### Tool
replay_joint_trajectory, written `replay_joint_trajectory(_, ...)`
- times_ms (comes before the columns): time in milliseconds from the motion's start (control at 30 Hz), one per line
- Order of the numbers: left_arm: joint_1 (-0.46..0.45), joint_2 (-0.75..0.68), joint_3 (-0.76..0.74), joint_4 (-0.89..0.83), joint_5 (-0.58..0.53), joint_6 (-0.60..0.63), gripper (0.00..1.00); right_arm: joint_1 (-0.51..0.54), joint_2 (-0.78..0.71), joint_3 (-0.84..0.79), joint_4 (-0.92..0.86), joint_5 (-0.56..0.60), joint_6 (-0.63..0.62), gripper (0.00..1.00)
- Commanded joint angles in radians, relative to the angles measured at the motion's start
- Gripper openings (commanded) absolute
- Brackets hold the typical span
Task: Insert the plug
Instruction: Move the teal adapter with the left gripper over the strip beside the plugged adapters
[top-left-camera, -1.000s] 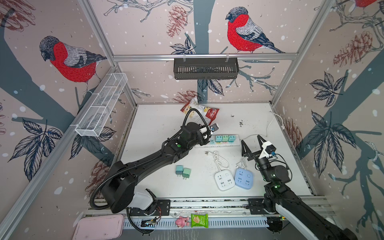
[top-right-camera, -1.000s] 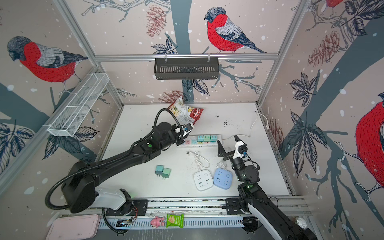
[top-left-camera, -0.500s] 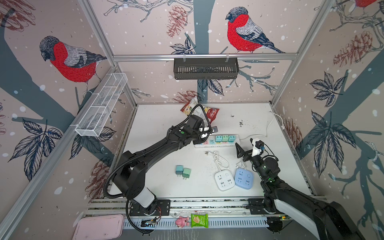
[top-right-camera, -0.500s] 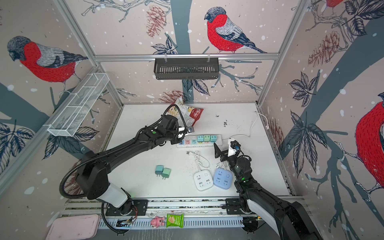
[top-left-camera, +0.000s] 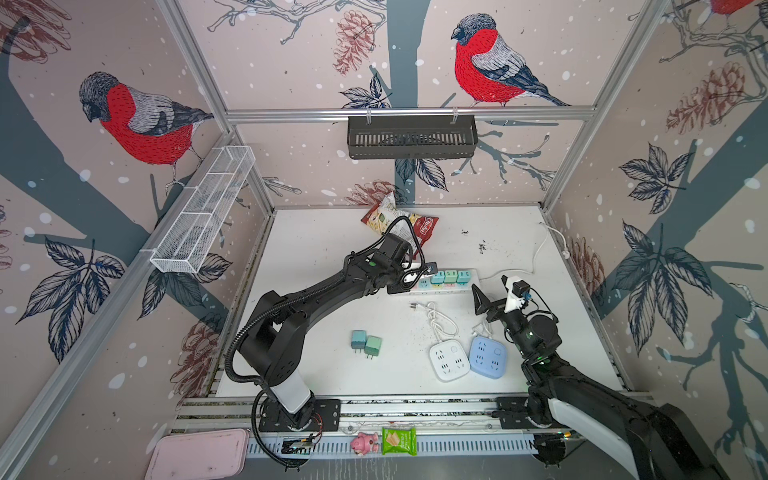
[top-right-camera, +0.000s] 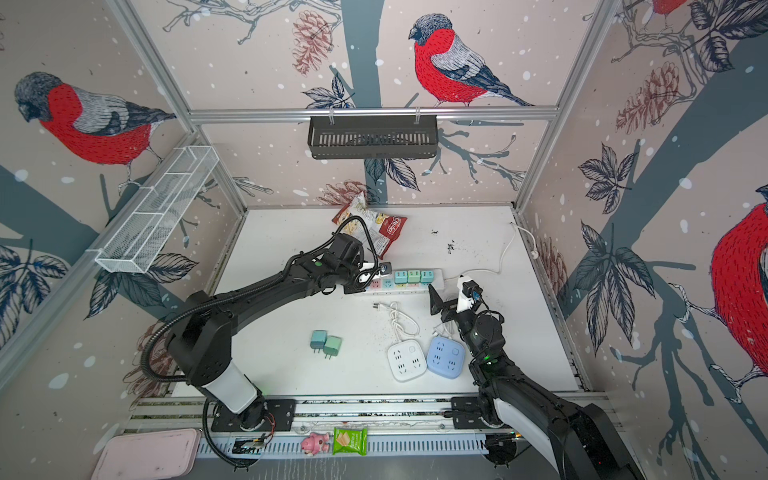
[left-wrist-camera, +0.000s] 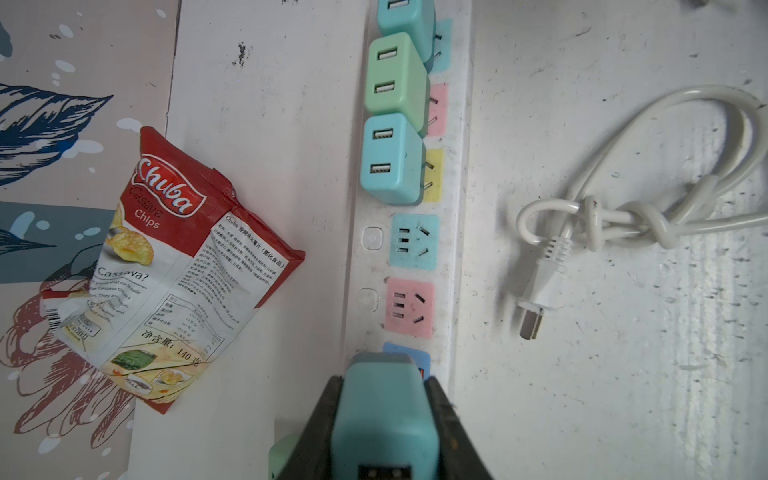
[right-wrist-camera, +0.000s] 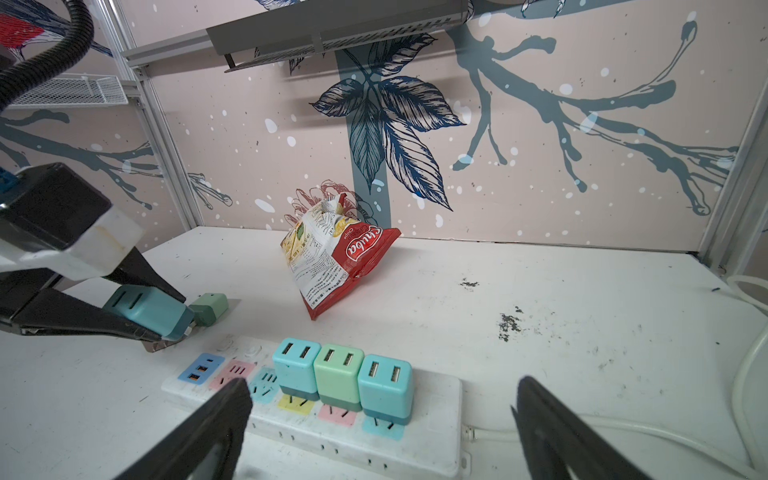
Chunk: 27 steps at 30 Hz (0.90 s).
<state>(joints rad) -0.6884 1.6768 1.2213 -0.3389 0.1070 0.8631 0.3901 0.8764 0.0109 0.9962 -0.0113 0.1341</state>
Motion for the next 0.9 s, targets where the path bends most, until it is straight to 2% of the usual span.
replay_joint_trajectory(0, 0.002, 0.026, 0.007, 0.056, 0.041, -0.026, 0.00, 0.000, -0.001, -0.002, 0.042, -0.009, 0.012, 1.00)
replay_joint_trajectory(267, 0.001, 0.152, 0.139, 0.039, 0.062, -0.094, 0.00, -0.002, -0.010, -0.007, 0.045, -0.007, 0.013, 1.00)
replay_joint_trajectory(567, 0.001, 0.266, 0.266, -0.087, 0.141, -0.091, 0.00, -0.004, -0.009, -0.009, 0.046, -0.010, 0.015, 1.00)
replay_joint_trajectory(867, 0.000, 0.303, 0.284, -0.092, 0.151, -0.089, 0.00, -0.006, -0.021, -0.016, 0.052, -0.010, 0.015, 1.00)
